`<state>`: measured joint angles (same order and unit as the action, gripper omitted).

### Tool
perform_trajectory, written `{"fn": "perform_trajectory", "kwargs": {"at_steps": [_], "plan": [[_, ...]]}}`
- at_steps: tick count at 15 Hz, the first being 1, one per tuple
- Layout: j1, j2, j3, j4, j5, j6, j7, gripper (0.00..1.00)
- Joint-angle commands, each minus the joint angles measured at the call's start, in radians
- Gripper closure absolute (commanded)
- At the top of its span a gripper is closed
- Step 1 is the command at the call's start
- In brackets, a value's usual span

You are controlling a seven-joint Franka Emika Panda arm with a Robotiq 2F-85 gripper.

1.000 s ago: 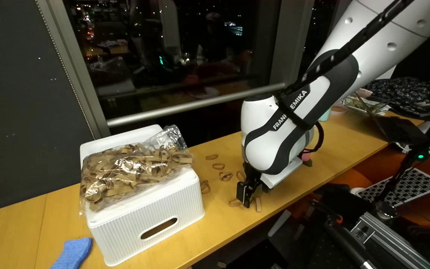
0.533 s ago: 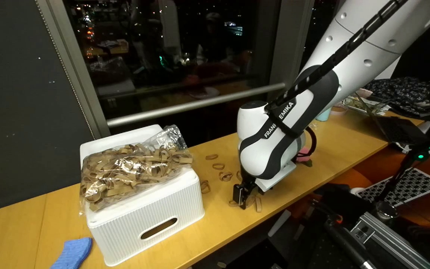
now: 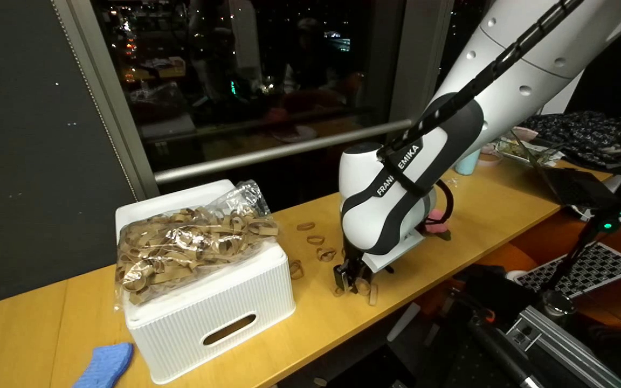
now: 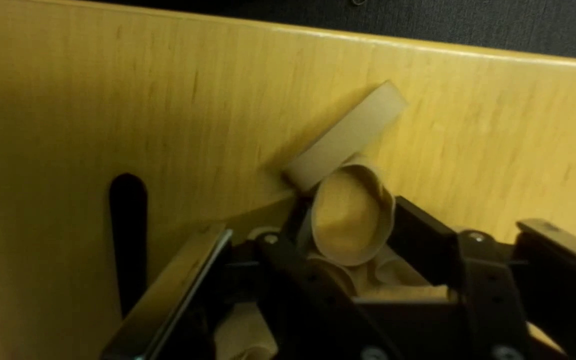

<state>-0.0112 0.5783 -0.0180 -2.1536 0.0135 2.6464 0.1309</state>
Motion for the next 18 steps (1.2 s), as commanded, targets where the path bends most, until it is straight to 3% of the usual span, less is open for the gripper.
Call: {"fn": "perform_trajectory", "kwargs": {"at_steps": [1,3,18], "plan": [[0.011,0.017,-0.013,0.019,0.015,0.0,0.015,0.88],[0.012,0.017,-0.014,0.026,0.014,-0.004,0.021,1.0],[0.012,0.01,-0.03,0.126,0.006,-0.01,0.037,0.97]]}}
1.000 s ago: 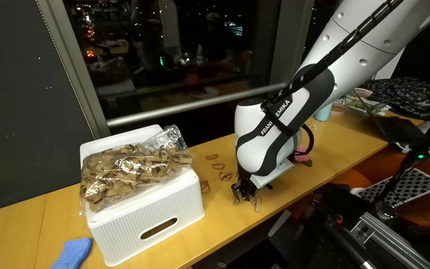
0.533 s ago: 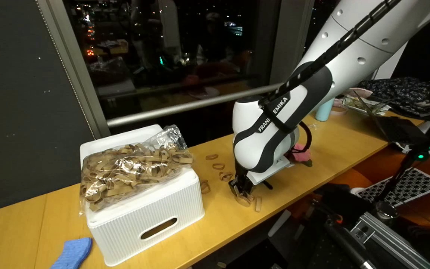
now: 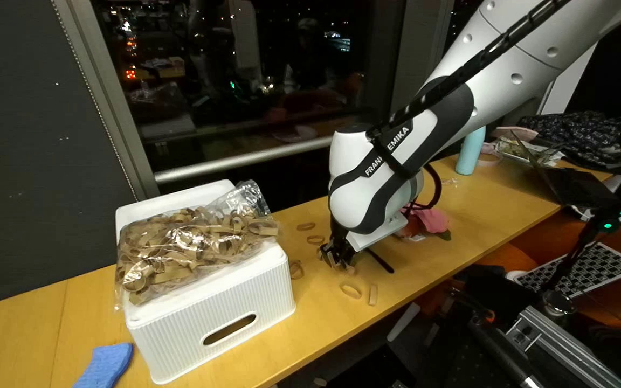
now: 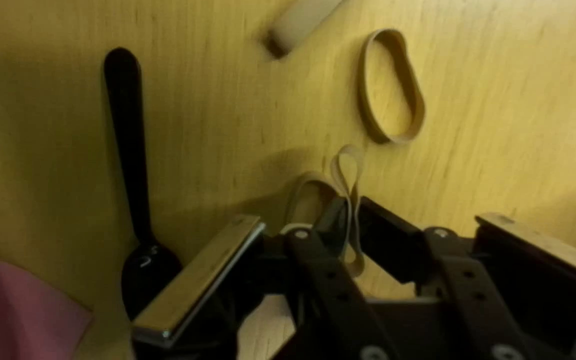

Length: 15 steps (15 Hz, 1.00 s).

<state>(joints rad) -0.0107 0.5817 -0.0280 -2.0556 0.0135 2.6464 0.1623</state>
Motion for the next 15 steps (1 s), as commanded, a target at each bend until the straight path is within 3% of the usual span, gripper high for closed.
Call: {"fn": "perform_trajectory", "kwargs": {"at_steps": [1,2,4,12,15], "plan": [[0.012,0.009,-0.024,0.031,0.004,-0.007,0.007,0.88],[0.011,0.01,-0.028,0.03,0.003,-0.004,0.008,0.63],[0.006,0.013,-0.037,0.031,0.003,0.001,0.007,0.58],[0.016,0.044,-0.076,0.031,-0.012,0.017,0.019,0.02],[0.022,0.063,-0.072,0.043,-0.014,0.019,0.015,0.0]]}}
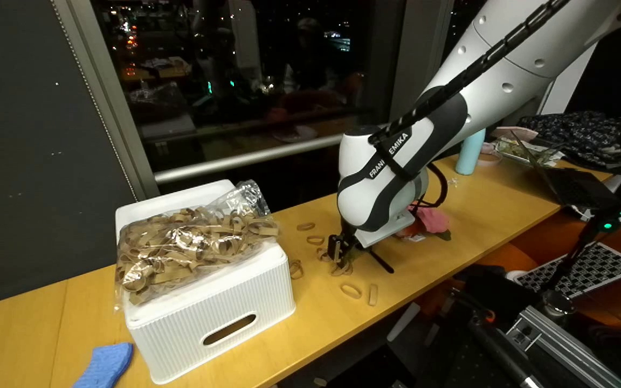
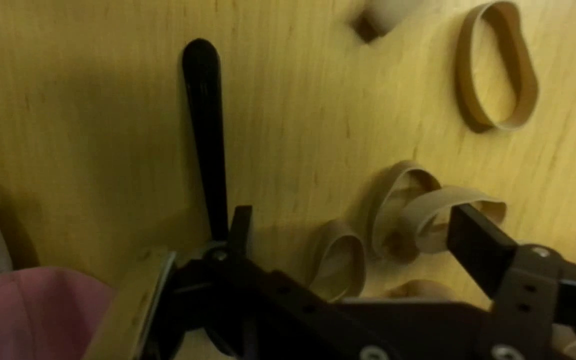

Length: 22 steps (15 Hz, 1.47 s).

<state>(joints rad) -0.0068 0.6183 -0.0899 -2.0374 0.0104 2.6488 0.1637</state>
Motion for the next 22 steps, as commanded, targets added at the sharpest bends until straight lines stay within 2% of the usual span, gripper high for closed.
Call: {"fn": "perform_trajectory", "kwargs": {"at_steps": [1,2,3,13,15,22], "plan": [[0.02,0.033,-0.01,0.029,-0.011,0.015,0.013,0.0],[0.021,0.04,-0.011,0.032,-0.011,0.014,0.013,0.0],[0.021,0.048,-0.012,0.038,-0.01,0.012,0.013,0.18],[0.028,0.059,-0.016,0.061,-0.013,0.015,0.013,0.95],[0.032,0.054,-0.017,0.063,-0.014,0.012,0.015,1.0],[0.036,0.03,-0.022,0.068,-0.018,0.003,0.017,0.99]]}}
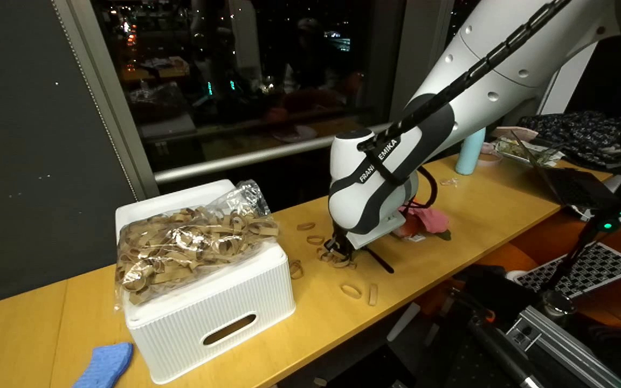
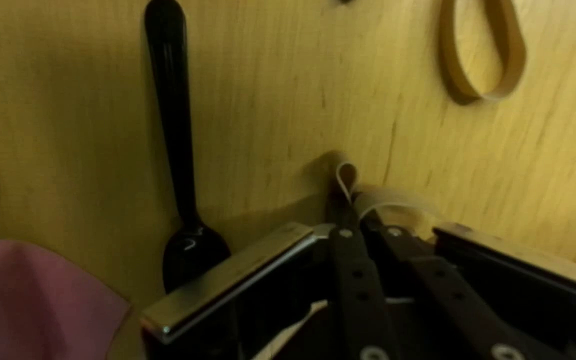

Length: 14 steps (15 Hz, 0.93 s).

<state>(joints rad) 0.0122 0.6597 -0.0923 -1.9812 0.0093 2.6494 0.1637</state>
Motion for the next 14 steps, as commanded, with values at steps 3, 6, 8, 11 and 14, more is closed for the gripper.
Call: {"fn": "perform_trajectory", "kwargs": {"at_steps": [3,6,8,11,14], "plan": [[0.024,-0.053,-0.021,-0.005,-0.019,0.001,0.024,0.99],[0.01,-0.142,-0.009,-0.069,0.002,-0.012,0.025,0.99],[0.001,-0.219,-0.018,-0.125,0.006,-0.025,0.04,0.99],[-0.047,-0.359,0.007,-0.217,0.059,-0.059,0.022,0.99],[-0.095,-0.45,0.059,-0.257,0.181,-0.046,-0.065,0.99]]}}
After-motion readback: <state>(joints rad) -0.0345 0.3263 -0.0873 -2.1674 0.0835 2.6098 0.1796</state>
